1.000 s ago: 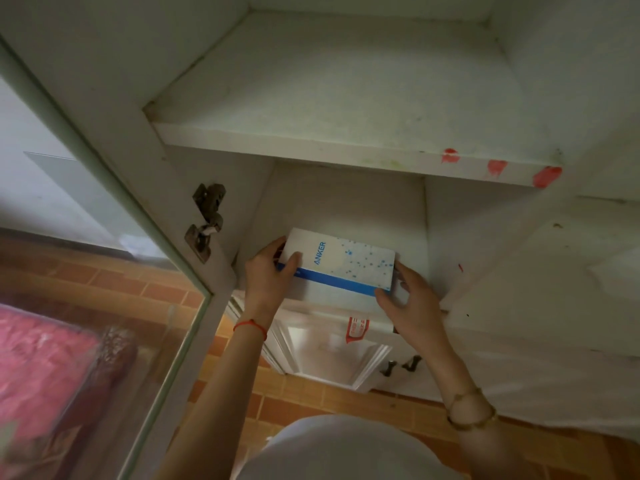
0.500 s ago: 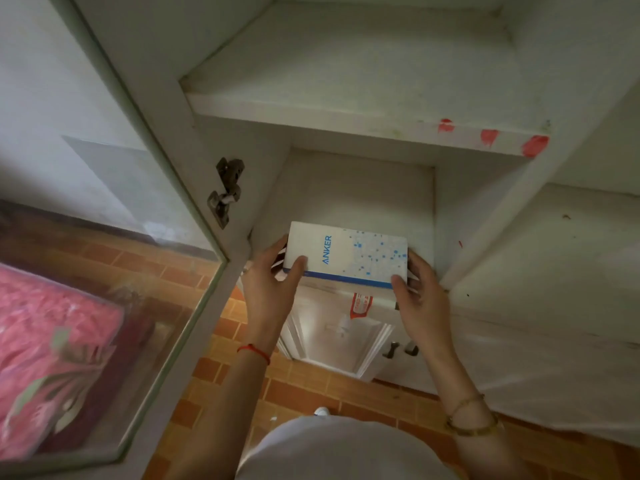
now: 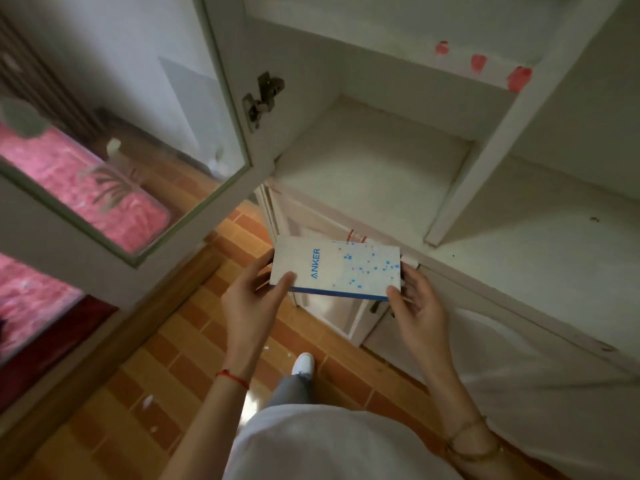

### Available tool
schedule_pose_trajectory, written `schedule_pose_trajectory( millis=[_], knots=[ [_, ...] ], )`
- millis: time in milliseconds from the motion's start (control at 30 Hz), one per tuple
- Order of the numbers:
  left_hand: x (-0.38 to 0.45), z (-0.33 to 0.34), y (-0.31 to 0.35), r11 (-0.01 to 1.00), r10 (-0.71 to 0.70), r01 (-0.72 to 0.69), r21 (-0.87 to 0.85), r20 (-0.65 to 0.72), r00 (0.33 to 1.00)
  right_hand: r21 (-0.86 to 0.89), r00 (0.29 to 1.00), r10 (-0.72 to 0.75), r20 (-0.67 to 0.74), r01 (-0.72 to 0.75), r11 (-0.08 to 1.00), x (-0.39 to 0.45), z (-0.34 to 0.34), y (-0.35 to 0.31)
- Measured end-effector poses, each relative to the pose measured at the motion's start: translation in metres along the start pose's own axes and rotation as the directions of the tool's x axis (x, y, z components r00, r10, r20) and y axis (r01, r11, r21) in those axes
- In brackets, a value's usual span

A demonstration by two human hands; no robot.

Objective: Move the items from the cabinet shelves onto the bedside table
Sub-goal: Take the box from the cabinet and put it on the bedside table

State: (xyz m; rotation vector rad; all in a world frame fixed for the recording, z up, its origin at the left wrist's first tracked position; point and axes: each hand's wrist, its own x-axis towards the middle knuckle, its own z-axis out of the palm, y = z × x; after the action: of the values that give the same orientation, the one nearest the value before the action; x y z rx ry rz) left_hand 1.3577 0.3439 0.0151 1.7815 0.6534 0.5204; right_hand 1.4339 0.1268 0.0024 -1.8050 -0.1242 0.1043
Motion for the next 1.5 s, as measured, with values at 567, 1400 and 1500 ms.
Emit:
schedule_pose_trajectory(
  millis=[567, 1400, 1500],
  knots=[
    [-0.203, -0.066, -0.022, 0.973, -0.216, 0.23, -0.018, -0.425, 0.879, -0.025, 0.87, -0.022, 0.493, 0.039, 0.999, -0.097, 0.006, 0.012],
    [-0.396, -0.291, -0.089, 0.888, -0.385, 0.334, -0.316, -0.908, 0.166, 0.106, 0.168, -0.158, 0.973, 0.284, 0.953, -0.314, 0.262, -0.056],
    [-0.432, -0.345, -0.102, 0.879, -0.372, 0.353, -0.32, -0.924, 0.089, 0.149, 0.07, -0.178, 0.982, 0.3, 0.942, -0.374, 0.307, -0.067]
  ],
)
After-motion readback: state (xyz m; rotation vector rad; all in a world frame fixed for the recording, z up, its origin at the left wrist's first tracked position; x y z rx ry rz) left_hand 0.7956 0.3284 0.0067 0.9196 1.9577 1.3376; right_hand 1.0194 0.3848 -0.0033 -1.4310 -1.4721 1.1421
